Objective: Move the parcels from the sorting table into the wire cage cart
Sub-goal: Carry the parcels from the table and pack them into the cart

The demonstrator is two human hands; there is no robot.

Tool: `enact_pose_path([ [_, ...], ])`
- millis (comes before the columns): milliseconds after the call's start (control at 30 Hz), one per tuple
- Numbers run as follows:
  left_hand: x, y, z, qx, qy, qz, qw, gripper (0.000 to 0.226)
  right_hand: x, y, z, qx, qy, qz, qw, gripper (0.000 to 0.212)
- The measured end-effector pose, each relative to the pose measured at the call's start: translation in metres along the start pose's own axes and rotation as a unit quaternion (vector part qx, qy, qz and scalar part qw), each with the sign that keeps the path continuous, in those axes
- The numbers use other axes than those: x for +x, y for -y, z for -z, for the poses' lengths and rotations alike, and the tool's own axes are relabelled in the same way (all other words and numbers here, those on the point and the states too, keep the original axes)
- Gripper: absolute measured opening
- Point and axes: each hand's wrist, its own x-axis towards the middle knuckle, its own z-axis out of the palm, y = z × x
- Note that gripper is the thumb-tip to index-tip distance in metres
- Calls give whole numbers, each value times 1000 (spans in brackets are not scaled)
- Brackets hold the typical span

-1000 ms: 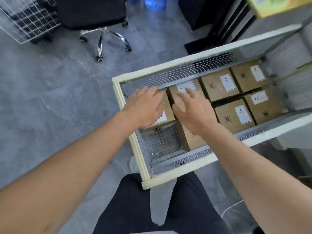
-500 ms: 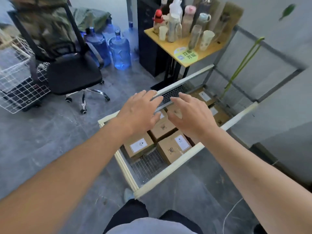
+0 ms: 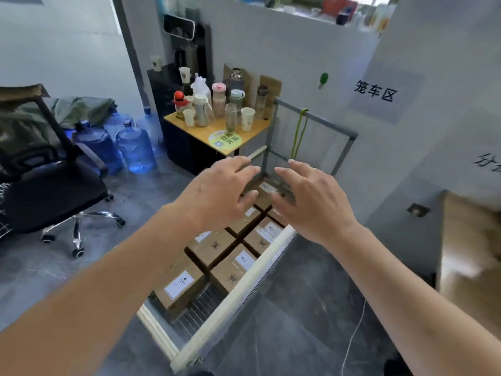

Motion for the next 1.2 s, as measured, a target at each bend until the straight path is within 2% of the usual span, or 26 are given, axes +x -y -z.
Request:
enact_pose_path([
  [333, 42, -58, 18, -20, 28, -193, 981, 61, -75, -19, 53, -31, -56, -193, 979, 64],
  [500, 48, -104, 12, -35, 50, -299, 952, 60, -135, -24, 66, -15, -76, -296, 952, 62],
  [733, 36, -195, -6, -65, 75, -423, 901, 60, -229, -38, 77, -14, -112, -387, 915, 61],
  [967, 7, -316, -28, -91, 85, -489, 863, 58, -339, -74, 103, -33, -125, -453, 882, 56],
  [1200, -31, -444, -62, -98, 99, -513, 847, 58, -457, -138, 125, -34, -125, -476, 870, 58],
])
